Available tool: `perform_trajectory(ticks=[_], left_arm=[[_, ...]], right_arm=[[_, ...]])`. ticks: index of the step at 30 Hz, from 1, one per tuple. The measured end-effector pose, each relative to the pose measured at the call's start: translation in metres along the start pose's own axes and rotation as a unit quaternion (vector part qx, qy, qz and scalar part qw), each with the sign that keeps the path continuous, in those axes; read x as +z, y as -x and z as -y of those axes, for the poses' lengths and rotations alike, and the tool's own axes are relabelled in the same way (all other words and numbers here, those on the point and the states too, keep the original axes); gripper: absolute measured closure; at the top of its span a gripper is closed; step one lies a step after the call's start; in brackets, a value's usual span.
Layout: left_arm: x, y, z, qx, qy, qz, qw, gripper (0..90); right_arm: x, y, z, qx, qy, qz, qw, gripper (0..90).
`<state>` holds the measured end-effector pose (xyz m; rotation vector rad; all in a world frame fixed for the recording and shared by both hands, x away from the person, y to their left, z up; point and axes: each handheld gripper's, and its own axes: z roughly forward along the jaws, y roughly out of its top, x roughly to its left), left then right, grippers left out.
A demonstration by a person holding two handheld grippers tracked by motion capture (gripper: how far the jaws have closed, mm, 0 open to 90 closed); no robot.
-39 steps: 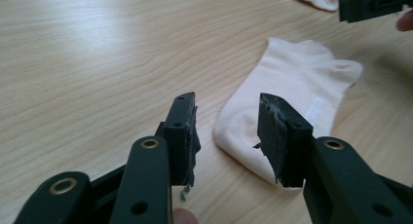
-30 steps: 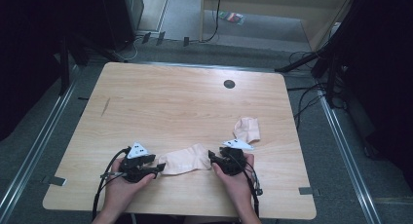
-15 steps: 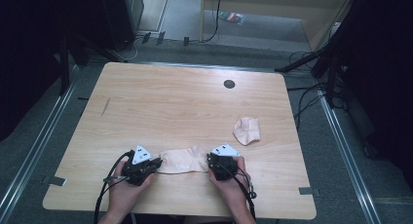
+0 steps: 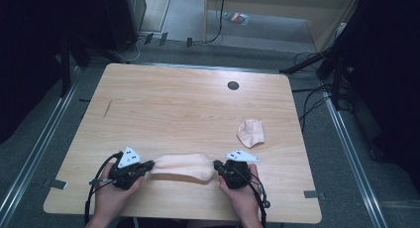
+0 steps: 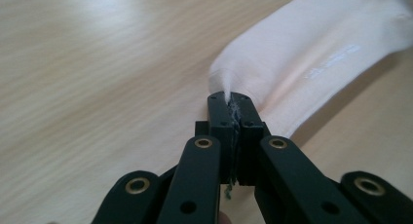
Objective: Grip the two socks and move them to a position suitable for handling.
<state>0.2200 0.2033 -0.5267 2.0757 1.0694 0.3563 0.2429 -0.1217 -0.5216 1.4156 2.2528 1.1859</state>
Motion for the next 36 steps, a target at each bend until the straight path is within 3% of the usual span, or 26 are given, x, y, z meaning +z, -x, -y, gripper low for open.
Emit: perform_trajectory(ticks=[8,14,15,16,18,20,21,22,28,33,34,36], left_arm=[[0.006,0.004,0.003,-0.008,-0.002,0.014,0.9999,89.3],[0.012,0.008,0.005,0.0,-0.01,0.012,0.9999,88.7],[0.012,0.008,0.005,-0.001,-0.01,0.012,0.9999,80.4],[0.013,0.008,0.005,-0.001,-0.007,0.015,0.9999,80.4],[0.013,0.009,0.005,-0.001,0.003,-0.002,1.0,54.2],[0.01,0.007,0.003,-0.013,0.024,-0.004,0.9996,43.4],[0.007,0.003,0.003,-0.026,0.038,-0.006,0.9989,34.9],[0.007,0.003,0.003,-0.026,0.038,-0.006,0.9989,32.9],[0.007,-0.01,0.003,-0.054,0.063,-0.004,0.9965,30.5],[0.009,-0.021,0.003,-0.075,0.072,-0.015,0.9945,31.0],[0.009,-0.023,0.002,-0.076,0.072,-0.017,0.9944,30.9],[0.009,-0.027,0.0,-0.074,0.074,-0.029,0.9941,30.6]], right_arm=[[0.005,-0.002,0.003,-0.002,-0.014,-0.022,0.9996,88.9],[0.01,-0.003,0.006,-0.007,-0.026,-0.01,0.9996,88.6],[0.01,-0.003,0.006,-0.006,-0.024,-0.01,0.9996,86.3],[0.01,-0.003,0.006,-0.006,-0.024,-0.01,0.9996,86.3],[0.01,-0.001,0.006,-0.009,-0.015,-0.005,0.9998,70.8],[0.006,0.002,0.003,-0.001,0.006,0.0,1.0,61.4],[0.0,0.008,0.0,0.014,0.024,0.0,0.9996,55.5],[0.0,0.008,0.0,0.014,0.024,0.0,0.9996,55.5],[-0.01,0.034,-0.006,0.032,0.055,0.055,0.9964,50.6],[-0.004,0.06,-0.018,0.032,0.079,0.135,0.9871,42.8],[0.002,0.073,-0.026,0.04,0.079,0.153,0.9842,39.6],[0.005,0.079,-0.03,0.049,0.077,0.162,0.9825,37.4]])
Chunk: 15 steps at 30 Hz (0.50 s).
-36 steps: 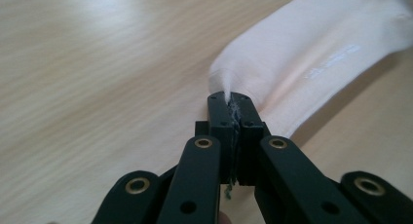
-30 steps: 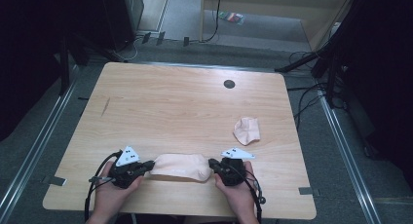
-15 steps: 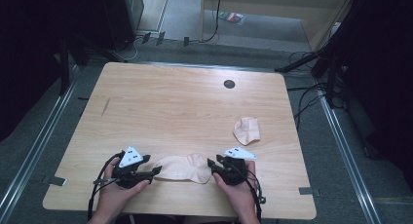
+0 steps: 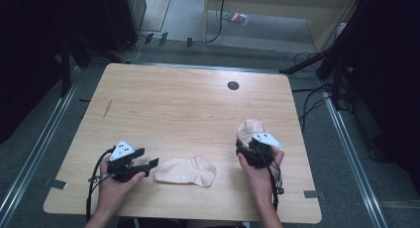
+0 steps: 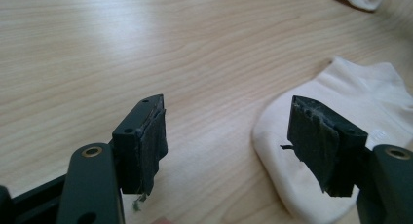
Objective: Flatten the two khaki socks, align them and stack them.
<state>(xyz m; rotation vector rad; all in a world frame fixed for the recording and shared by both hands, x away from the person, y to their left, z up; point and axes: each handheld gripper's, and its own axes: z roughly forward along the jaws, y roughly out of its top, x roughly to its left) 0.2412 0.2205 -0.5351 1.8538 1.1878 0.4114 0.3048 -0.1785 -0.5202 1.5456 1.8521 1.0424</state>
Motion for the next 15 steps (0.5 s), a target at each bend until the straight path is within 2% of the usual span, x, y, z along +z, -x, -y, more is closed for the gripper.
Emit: perform_trajectory(ticks=[2,3,4,10,12,13,15], left_arm=[[-0.001,0.0,-0.002,0.02,0.003,-0.019,0.9996,30.6],[-0.003,-0.001,-0.003,0.021,0.009,-0.017,0.9996,30.6],[-0.003,-0.001,-0.003,0.021,0.009,-0.017,0.9996,30.5],[-0.003,-0.013,-0.002,-0.007,0.016,-0.011,0.9998,30.7],[-0.003,-0.015,-0.002,-0.002,0.017,-0.022,0.9996,31.1],[-0.002,-0.015,-0.002,-0.001,0.018,-0.024,0.9996,31.2],[-0.001,-0.018,0.0,-0.004,0.027,-0.025,0.9993,31.4]], right_arm=[[0.01,0.007,-0.007,0.003,-0.003,0.016,0.9999,35.8],[0.02,0.013,-0.014,0.002,-0.011,0.03,0.9995,31.1],[0.02,0.013,-0.014,0.002,-0.011,0.03,0.9995,31.1],[0.046,0.025,-0.02,0.014,-0.032,0.05,0.9981,28.0],[0.057,0.028,-0.017,0.016,-0.062,0.059,0.9962,23.0],[0.059,0.029,-0.015,0.017,-0.053,0.058,0.9967,24.1],[0.057,0.029,-0.014,0.02,-0.051,0.066,0.9963,29.9]])
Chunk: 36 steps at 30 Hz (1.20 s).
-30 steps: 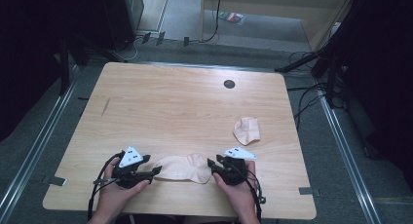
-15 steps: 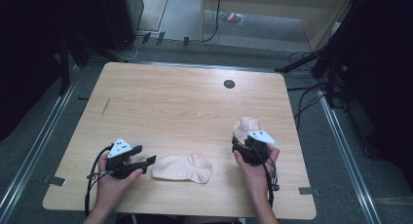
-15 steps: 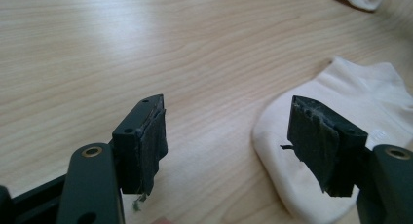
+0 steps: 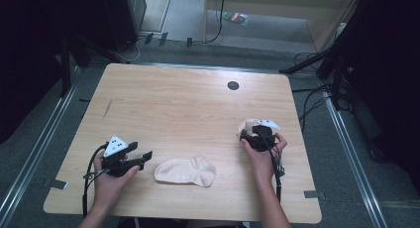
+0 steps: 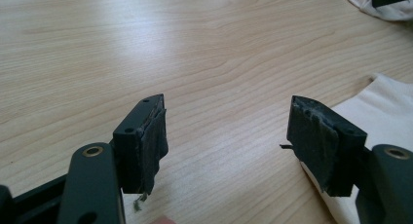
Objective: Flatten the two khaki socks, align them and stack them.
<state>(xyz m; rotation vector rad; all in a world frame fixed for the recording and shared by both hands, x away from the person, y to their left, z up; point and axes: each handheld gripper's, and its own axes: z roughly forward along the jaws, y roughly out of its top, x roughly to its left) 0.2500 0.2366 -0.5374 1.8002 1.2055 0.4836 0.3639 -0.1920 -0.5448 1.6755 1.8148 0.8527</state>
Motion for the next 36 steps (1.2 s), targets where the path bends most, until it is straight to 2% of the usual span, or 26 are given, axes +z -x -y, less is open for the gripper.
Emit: perform_trajectory(ticks=[1,3,4,5,6,7,9,11,15,16,17,18,19,20,21,25,26,27,31,36], left_arm=[[0.0,0.0,0.0,0.0,0.0,0.0,1.0,31.4],[0.002,-0.003,0.0,-0.006,0.007,0.0,1.0,31.4],[0.003,-0.004,0.001,-0.006,0.01,-0.001,0.9999,31.5],[0.005,-0.005,0.001,-0.002,0.015,-0.004,0.9999,31.5],[0.006,-0.005,0.002,-0.003,0.02,-0.006,0.9998,31.4],[0.007,-0.006,0.003,-0.003,0.023,-0.005,0.9997,31.4],[0.008,-0.006,0.005,-0.007,0.033,-0.002,0.9994,31.1],[0.006,-0.007,0.005,-0.006,0.042,0.0,0.9991,30.7],[0.006,-0.01,0.008,-0.03,0.057,0.003,0.9979,30.3],[0.006,-0.011,0.008,-0.033,0.057,0.002,0.9978,29.8],[0.007,-0.011,0.008,-0.037,0.057,0.002,0.9977,29.8],[0.007,-0.012,0.008,-0.038,0.056,0.002,0.9977,28.8],[0.007,-0.012,0.008,-0.039,0.057,0.001,0.9976,28.8],[0.008,-0.012,0.008,-0.039,0.057,0.001,0.9976,28.6],[0.008,-0.012,0.008,-0.04,0.057,0.002,0.9976,28.6],[0.008,-0.013,0.008,-0.043,0.056,0.003,0.9975,28.6],[0.008,-0.013,0.008,-0.042,0.056,0.003,0.9975,28.6],[0.008,-0.013,0.008,-0.043,0.056,0.003,0.9975,28.6],[0.008,-0.014,0.008,-0.046,0.054,0.003,0.9975,28.7],[0.008,-0.014,0.008,-0.051,0.054,0.007,0.9972,28.7]], right_arm=[[0.0,0.0,0.0,0.0,0.0,0.0,1.0,29.9],[0.0,-0.001,0.004,-0.014,0.013,0.001,0.9998,37.1],[-0.003,-0.001,0.008,-0.014,0.025,-0.003,0.9996,53.4],[-0.003,-0.001,0.008,-0.014,0.025,-0.003,0.9996,53.4],[-0.005,-0.001,0.01,-0.02,0.031,-0.006,0.9993,66.4],[-0.005,-0.001,0.01,-0.02,0.031,-0.006,0.9993,66.4],[-0.006,-0.001,0.01,-0.022,0.029,-0.014,0.9992,75.2],[-0.005,0.0,0.01,-0.013,0.03,-0.021,0.9992,79.5],[-0.007,0.002,0.01,0.004,0.04,-0.045,0.9982,81.2],[-0.011,-0.002,0.01,0.001,0.051,-0.056,0.9971,81.3],[-0.011,-0.002,0.01,0.001,0.051,-0.056,0.9971,81.3],[-0.018,-0.013,0.007,0.001,0.054,-0.069,0.9961,81.4],[-0.018,-0.013,0.007,0.001,0.054,-0.069,0.9961,81.4],[-0.026,-0.029,0.003,-0.015,0.06,-0.085,0.9945,81.3],[-0.026,-0.029,0.003,-0.015,0.06,-0.085,0.9945,81.3],[-0.039,-0.061,-0.008,-0.036,0.07,-0.107,0.9911,81.4],[-0.044,-0.076,-0.013,-0.042,0.074,-0.116,0.9896,81.4],[-0.044,-0.076,-0.013,-0.042,0.074,-0.116,0.9896,81.4],[-0.048,-0.107,-0.022,-0.058,0.073,-0.134,0.9866,81.4],[-0.041,-0.143,-0.024,-0.083,0.059,-0.155,0.9827,81.3]])
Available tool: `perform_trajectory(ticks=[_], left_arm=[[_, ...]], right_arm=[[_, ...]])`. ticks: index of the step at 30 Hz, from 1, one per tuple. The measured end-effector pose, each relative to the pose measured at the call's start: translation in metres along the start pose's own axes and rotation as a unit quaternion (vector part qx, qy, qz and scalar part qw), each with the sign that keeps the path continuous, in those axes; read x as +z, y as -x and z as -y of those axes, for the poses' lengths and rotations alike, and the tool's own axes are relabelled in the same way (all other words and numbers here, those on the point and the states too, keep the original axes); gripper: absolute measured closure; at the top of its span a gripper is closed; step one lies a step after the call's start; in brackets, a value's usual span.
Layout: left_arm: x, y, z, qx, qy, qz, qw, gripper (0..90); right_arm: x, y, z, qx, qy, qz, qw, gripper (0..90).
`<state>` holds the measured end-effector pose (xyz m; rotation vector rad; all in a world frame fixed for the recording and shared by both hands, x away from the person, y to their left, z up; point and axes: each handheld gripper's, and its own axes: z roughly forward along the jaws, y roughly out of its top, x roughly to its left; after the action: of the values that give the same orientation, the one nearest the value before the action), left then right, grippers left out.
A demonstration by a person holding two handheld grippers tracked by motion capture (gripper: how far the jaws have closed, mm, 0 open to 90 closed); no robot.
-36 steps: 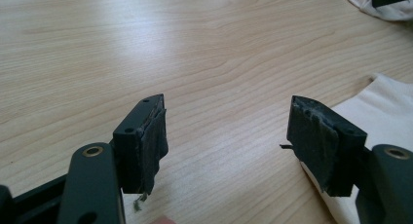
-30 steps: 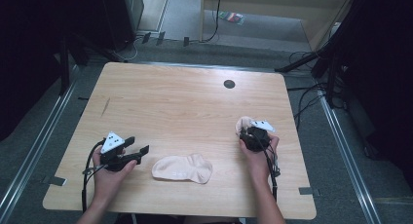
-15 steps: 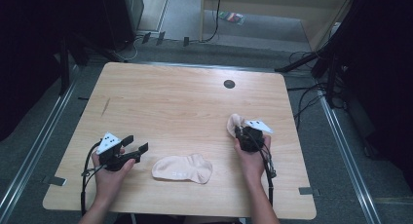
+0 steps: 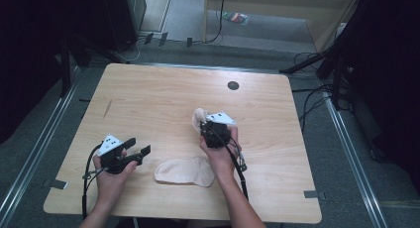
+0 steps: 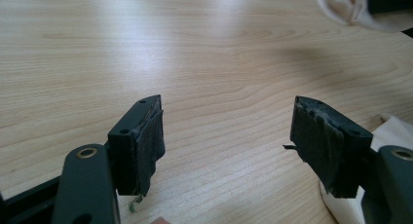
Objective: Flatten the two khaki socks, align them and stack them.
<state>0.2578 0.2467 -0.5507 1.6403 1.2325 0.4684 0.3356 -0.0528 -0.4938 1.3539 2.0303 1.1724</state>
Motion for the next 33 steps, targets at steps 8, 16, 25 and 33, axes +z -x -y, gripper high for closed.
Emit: perform_trajectory(ticks=[8,16,25,33], left_arm=[[0.0,0.0,0.0,-0.002,-0.002,0.0,1.0,28.8],[0.0,-0.001,0.0,-0.004,-0.001,0.0,1.0,28.7],[0.0,-0.002,-0.001,-0.007,0.0,0.001,1.0,28.8],[0.0,-0.002,-0.001,-0.005,-0.002,-0.001,1.0,29.0]], right_arm=[[0.034,-0.031,0.003,-0.012,-0.038,-0.013,0.9991,81.2],[0.058,-0.037,0.011,-0.037,-0.051,-0.022,0.9978,64.1],[0.037,-0.036,0.002,-0.024,-0.024,-0.059,0.9977,69.4],[0.053,-0.076,0.013,-0.114,-0.076,-0.088,0.9867,68.2]])
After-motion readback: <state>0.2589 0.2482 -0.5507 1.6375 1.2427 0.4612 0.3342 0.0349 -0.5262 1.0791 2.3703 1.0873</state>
